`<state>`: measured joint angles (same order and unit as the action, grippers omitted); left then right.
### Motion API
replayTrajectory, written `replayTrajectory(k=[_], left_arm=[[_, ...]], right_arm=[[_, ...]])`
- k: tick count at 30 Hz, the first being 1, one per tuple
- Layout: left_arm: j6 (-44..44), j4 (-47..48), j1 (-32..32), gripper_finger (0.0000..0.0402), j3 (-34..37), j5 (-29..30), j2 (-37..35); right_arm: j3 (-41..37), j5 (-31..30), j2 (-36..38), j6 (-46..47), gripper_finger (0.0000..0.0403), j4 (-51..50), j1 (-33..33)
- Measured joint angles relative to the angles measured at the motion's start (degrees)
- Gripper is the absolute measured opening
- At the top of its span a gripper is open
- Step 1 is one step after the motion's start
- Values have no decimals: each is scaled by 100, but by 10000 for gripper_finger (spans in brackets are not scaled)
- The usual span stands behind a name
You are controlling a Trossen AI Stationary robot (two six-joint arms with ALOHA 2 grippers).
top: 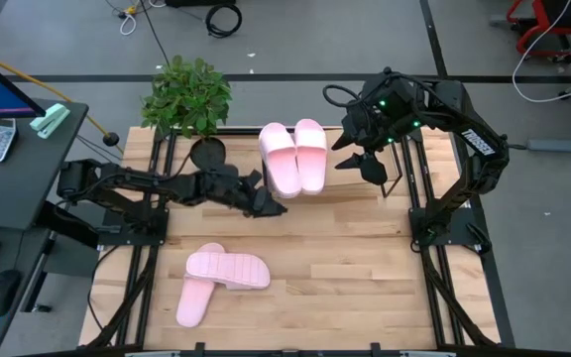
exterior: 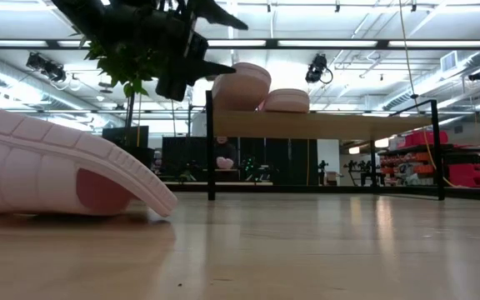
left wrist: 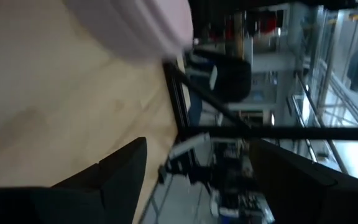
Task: Pick and place slides into the shelf
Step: Put the right pink slide on the shelf
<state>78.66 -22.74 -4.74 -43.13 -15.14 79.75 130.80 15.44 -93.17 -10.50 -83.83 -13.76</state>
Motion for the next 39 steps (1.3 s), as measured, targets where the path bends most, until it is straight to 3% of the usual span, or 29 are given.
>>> replayTrajectory(k=[10, 16, 21, 26, 34, 37, 39], left_arm=[[84, 129, 597, 264, -2, -415, 0], [130, 1126, 1057, 232, -4, -202, -47], [169, 1889, 1538, 190, -2, 947, -500], [-109, 2293, 1971, 149, 0, 2509, -1419], [-1795, 2448, 2555, 104, -2, 4726, -3025], [-2008, 2843, 2619, 89, -2, 5223, -3511], [-2038, 3263, 2624, 79, -2, 5537, -3797]], right_arm=[[-133, 3, 2, 23, 234, -1, 7], [-941, 4, -4, 81, 234, 30, 7], [-1858, 56, -11, 59, 233, 166, 7], [-2508, 648, -11, 140, 231, 712, 9], [-2623, 752, -9, 41, 231, 1899, 114], [-2623, 712, -7, -428, 231, 2148, 403], [-2623, 357, -36, -866, 231, 2217, 666]])
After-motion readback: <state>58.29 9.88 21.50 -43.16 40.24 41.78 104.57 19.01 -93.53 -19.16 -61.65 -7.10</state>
